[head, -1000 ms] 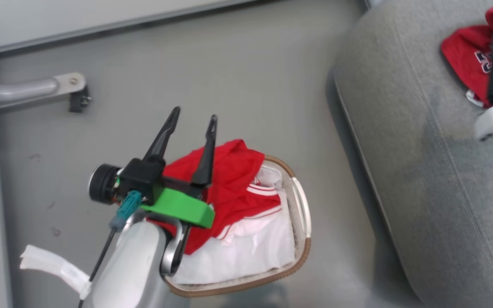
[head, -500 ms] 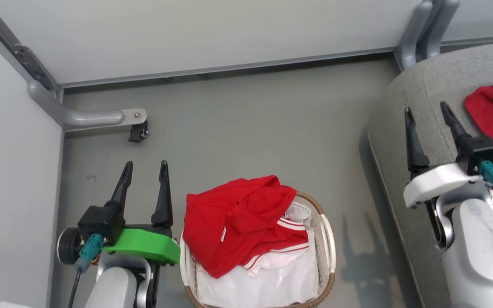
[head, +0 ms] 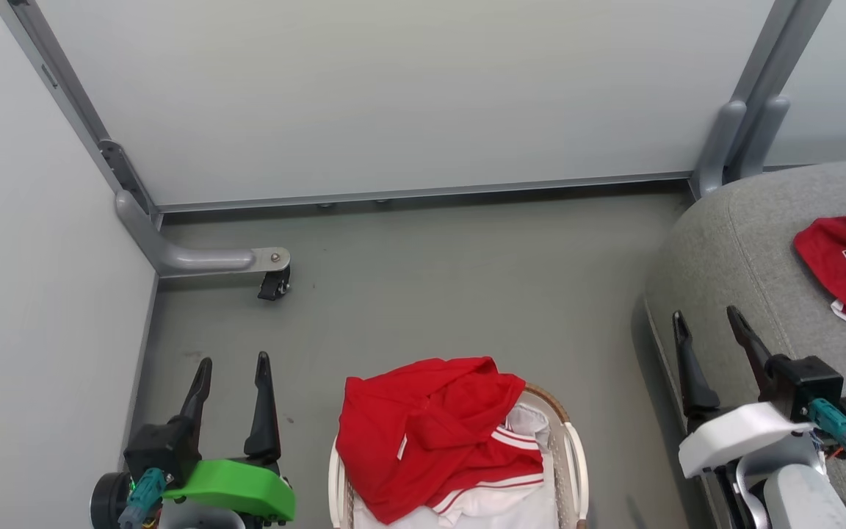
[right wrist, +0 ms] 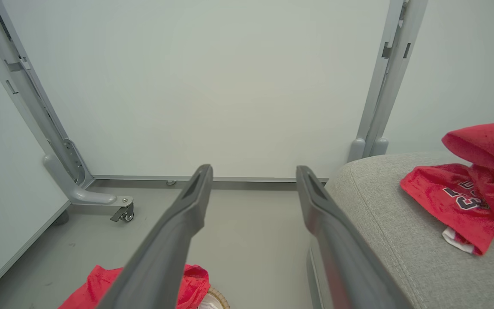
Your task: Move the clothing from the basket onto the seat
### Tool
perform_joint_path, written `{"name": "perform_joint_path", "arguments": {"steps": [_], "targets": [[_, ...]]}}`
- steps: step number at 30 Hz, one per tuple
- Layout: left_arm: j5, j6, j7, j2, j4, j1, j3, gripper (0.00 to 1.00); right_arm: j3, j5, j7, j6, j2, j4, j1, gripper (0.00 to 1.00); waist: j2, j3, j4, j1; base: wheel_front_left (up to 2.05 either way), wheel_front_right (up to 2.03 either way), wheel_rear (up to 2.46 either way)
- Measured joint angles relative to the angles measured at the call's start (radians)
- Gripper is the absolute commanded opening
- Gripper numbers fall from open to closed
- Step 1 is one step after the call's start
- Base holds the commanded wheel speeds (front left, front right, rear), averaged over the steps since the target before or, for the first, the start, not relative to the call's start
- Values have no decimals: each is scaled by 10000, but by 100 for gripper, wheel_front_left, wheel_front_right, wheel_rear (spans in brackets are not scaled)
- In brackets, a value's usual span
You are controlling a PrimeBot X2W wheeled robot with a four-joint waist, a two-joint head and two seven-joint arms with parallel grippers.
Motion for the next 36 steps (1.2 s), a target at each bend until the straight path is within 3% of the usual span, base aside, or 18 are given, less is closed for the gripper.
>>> {"name": "perform_joint_path", "arguments": {"steps": [36], "targets": [[153,-142,0,0,105,72,176,100,199,203,0,0,8,88,384,100,0,-180,26,0,0,0,0]]}}
